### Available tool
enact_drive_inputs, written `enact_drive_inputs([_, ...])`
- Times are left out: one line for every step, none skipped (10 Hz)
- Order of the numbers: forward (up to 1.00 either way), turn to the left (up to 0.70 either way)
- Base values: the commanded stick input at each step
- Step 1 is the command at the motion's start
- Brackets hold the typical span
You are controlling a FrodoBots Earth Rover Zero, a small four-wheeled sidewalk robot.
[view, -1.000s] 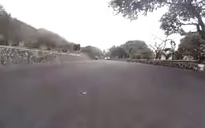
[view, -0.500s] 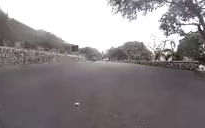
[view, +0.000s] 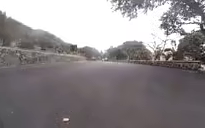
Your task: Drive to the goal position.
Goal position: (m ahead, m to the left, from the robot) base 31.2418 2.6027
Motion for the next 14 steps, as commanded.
enact_drive_inputs([0.70, 0.00])
enact_drive_inputs([0.70, 0.00])
enact_drive_inputs([0.70, 0.00])
enact_drive_inputs([0.70, 0.00])
enact_drive_inputs([0.70, 0.00])
enact_drive_inputs([0.70, 0.00])
enact_drive_inputs([0.70, 0.00])
enact_drive_inputs([0.70, 0.00])
enact_drive_inputs([0.70, 0.00])
enact_drive_inputs([0.70, 0.00])
enact_drive_inputs([0.70, 0.00])
enact_drive_inputs([0.70, 0.00])
enact_drive_inputs([0.70, 0.00])
enact_drive_inputs([0.70, 0.00])
